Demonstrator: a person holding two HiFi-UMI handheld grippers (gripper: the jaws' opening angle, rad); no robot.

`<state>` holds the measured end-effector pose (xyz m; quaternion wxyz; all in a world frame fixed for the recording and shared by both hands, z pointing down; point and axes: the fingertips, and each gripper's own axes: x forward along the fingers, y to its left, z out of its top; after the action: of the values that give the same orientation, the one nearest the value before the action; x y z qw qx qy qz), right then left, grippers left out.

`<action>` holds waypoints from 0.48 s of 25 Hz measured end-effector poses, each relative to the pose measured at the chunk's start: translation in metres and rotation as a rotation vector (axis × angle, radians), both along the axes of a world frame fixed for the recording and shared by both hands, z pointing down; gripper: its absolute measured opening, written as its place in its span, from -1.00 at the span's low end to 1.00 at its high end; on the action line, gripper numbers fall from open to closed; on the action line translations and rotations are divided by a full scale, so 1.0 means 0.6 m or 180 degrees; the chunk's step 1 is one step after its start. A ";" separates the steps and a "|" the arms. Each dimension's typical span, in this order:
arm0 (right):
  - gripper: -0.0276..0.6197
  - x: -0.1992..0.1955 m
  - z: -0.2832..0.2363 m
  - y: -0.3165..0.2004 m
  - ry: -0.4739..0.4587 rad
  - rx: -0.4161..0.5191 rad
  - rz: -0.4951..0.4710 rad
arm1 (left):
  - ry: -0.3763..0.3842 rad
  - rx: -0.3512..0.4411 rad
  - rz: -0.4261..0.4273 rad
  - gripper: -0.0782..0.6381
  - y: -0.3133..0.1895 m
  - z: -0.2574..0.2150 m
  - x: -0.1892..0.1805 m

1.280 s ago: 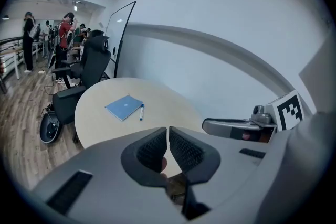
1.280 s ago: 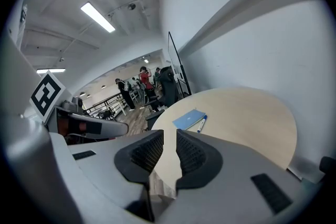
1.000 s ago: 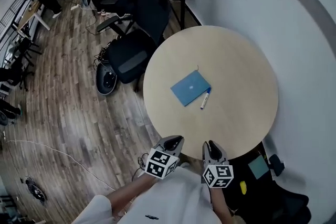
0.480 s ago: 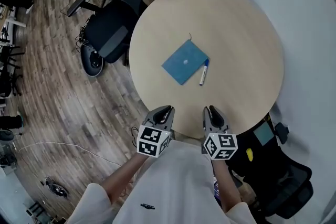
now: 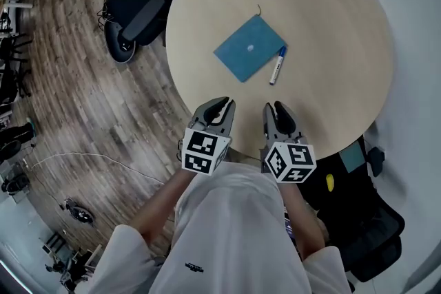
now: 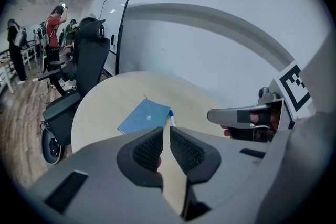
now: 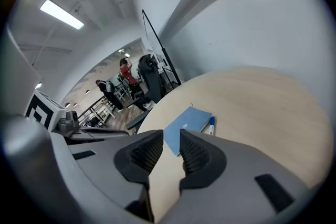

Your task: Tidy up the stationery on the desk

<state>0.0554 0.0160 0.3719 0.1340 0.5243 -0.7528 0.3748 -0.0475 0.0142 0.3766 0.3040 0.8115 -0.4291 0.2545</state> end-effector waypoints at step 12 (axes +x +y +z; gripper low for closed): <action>-0.49 -0.025 0.133 -0.079 -0.0180 -0.0380 0.0167 | -0.0078 -0.0139 -0.0008 -0.40 -0.125 0.118 -0.016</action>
<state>0.0406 -0.0315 0.4520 0.1339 0.5241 -0.7186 0.4370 -0.0573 -0.0611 0.4473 0.3167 0.8010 -0.4282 0.2735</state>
